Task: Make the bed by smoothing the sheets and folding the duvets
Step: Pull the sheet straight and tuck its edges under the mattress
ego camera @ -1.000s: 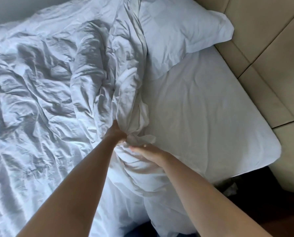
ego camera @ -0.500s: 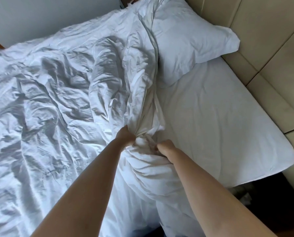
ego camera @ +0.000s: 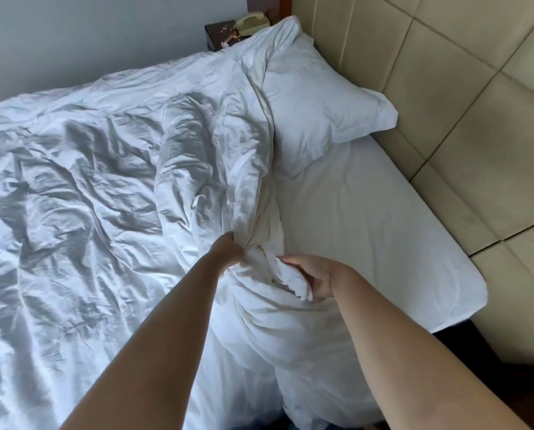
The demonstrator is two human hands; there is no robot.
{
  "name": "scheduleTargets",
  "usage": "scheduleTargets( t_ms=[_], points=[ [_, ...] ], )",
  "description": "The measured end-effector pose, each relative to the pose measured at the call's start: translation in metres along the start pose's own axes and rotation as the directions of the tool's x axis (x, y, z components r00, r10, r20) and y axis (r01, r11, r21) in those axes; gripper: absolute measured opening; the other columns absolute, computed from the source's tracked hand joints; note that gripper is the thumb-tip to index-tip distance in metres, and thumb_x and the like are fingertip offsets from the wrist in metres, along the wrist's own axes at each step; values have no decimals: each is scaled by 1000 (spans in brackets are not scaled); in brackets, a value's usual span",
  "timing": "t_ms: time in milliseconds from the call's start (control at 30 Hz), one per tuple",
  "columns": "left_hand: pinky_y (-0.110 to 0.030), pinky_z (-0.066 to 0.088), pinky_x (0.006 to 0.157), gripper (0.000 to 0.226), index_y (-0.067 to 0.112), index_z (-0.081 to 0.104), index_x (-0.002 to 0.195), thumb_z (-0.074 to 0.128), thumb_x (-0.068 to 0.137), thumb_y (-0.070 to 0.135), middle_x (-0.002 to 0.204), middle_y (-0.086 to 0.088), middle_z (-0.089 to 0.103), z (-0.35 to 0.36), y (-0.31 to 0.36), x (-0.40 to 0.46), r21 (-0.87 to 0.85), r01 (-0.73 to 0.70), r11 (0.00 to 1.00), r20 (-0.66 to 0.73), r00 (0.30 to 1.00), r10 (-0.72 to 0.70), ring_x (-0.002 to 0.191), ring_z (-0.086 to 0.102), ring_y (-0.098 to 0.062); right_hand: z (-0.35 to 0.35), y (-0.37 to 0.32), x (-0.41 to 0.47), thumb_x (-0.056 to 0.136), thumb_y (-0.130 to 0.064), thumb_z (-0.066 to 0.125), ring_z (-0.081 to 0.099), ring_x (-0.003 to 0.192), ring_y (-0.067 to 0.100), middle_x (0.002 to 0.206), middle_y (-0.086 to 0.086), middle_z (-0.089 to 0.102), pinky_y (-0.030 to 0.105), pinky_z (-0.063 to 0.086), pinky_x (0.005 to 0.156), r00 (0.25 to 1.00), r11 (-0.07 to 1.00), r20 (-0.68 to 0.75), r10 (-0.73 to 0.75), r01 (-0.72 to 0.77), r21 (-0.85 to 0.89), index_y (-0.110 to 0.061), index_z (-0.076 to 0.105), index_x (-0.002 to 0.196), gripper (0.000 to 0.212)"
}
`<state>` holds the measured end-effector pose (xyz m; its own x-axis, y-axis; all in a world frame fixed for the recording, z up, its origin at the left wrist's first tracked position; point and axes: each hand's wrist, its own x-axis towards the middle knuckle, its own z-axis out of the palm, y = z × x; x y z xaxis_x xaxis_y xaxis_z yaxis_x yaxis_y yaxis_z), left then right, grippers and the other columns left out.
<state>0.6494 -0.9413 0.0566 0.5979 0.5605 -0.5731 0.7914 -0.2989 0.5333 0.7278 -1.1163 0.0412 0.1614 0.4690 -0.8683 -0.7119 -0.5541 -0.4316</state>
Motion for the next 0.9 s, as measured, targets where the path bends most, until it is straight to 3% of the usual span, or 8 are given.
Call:
scheduleTargets(
  t_ms=[200, 333, 400, 500, 667, 733, 800, 900],
  points=[
    [-29, 43, 89, 34, 7, 63, 110, 56, 77, 8, 114, -14, 61, -10, 7, -6, 162, -26, 986, -87, 995, 40, 114, 54, -31, 13, -10, -19, 82, -52, 63, 50, 123, 26, 129, 6, 53, 35, 39, 104, 991, 992, -58, -119, 117, -43, -4, 50, 133, 71],
    [-34, 29, 107, 37, 11, 63, 113, 57, 78, 21, 130, -13, 40, -19, 18, -6, 434, -95, 896, -165, 969, 183, 127, 32, -34, 27, -23, -29, 58, -27, 63, 48, 74, 21, 93, 11, 47, 29, 37, 69, 915, 929, -241, -322, 355, 108, -7, 60, 97, 44],
    [-33, 41, 94, 24, 5, 67, 97, 58, 76, 12, 113, -15, 55, -22, 26, -10, 269, -148, 952, -178, 964, 200, 110, 49, -33, 30, -27, -33, 75, -20, 55, 52, 81, 20, 97, 8, 55, 26, 40, 74, 895, 887, -219, -388, 427, 176, -4, 62, 102, 32],
    [-28, 40, 57, 13, 5, 59, 71, 54, 73, -7, 70, -10, 54, -30, 36, -26, -284, -112, 952, -73, 993, 95, 65, 51, -23, 24, -30, -32, 76, -21, 57, 57, 81, 25, 93, 12, 62, 27, 45, 68, 917, 914, -243, -316, 363, 183, -3, 63, 109, 38],
    [-30, 44, 75, 27, 14, 57, 85, 53, 68, -7, 82, -6, 57, -35, 46, -42, -581, -4, 814, 150, 982, 112, 82, 54, -20, 28, -40, -50, 93, -30, 56, 60, 82, 20, 93, 5, 62, 32, 50, 78, 944, 957, -161, -288, 278, -81, -9, 60, 114, 30],
    [-30, 45, 72, 29, 13, 59, 90, 50, 73, -9, 83, -6, 57, -36, 53, -46, -584, -8, 812, 166, 978, 129, 79, 54, -20, 29, -44, -54, 92, -24, 58, 59, 88, 22, 101, 8, 63, 30, 49, 80, 863, 928, -346, -369, 324, -183, -3, 59, 120, 35],
    [-29, 45, 72, 33, 13, 59, 99, 49, 76, -9, 84, -6, 57, -36, 59, -47, -574, -38, 818, 146, 978, 148, 77, 52, -19, 25, -53, -56, 95, -17, 49, 55, 102, 23, 120, 9, 58, 29, 44, 87, 673, 835, -514, -532, 518, -186, -5, 52, 133, 40],
    [-27, 44, 71, 30, 13, 58, 96, 48, 77, -9, 83, -4, 56, -39, 70, -51, -584, -117, 803, 103, 971, 217, 77, 53, -16, 32, -72, -76, 95, -7, 42, 51, 103, 18, 115, 2, 54, 24, 39, 85, 497, 659, -508, -704, 723, -206, -10, 52, 131, 37]
  ],
)
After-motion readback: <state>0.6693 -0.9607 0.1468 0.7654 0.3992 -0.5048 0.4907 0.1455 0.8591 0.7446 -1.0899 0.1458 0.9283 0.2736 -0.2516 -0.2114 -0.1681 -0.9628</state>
